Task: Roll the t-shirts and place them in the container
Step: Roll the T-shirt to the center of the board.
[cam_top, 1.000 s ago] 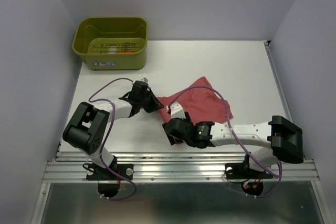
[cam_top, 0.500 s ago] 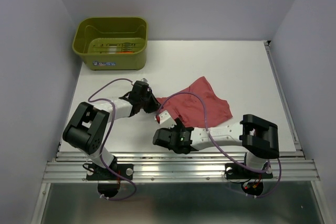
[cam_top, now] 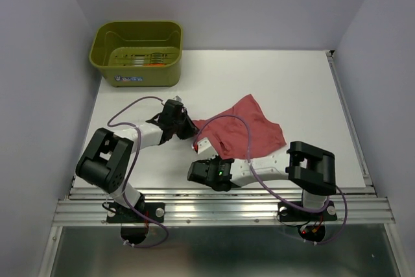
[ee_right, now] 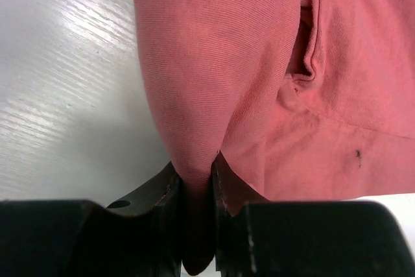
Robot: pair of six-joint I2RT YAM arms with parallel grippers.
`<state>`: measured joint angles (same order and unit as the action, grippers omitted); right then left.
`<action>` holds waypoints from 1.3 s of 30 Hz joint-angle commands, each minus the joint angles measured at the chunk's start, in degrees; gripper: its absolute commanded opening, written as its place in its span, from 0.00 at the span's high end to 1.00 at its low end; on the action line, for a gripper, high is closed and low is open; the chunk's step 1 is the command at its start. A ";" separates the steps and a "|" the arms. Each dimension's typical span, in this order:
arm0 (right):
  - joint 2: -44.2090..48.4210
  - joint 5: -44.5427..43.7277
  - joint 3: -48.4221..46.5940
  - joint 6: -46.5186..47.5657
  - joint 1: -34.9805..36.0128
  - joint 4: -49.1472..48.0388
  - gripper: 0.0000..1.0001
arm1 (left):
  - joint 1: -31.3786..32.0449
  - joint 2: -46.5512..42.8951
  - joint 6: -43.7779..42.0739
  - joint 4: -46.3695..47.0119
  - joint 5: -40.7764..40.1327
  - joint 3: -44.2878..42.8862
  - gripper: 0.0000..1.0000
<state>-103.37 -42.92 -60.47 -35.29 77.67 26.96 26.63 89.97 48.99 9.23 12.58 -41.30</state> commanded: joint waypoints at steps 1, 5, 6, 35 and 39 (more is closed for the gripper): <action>3.43 0.02 0.08 -1.19 -0.49 -3.49 0.99 | 0.26 -3.31 -1.26 -0.36 -1.07 -1.24 0.82; 8.96 5.90 3.95 -0.48 -1.99 -8.49 0.99 | 0.26 -4.28 -2.06 -0.88 -0.80 -1.68 0.51; 9.85 7.31 4.65 -0.40 -1.99 -10.24 0.99 | 0.26 -4.63 -2.15 -0.97 -0.89 -1.77 0.48; 26.29 59.96 33.47 -15.60 -28.61 -44.26 0.99 | 1.93 -10.70 -11.37 -10.03 0.25 -8.71 0.55; 26.12 64.79 36.03 -18.15 -31.61 -48.92 0.99 | 2.90 -10.52 -11.81 -9.76 0.43 -8.89 0.60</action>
<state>-78.28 14.39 -26.30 -50.02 48.21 -14.06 28.64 79.55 39.27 -1.56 11.84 -47.90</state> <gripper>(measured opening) 0.225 0.417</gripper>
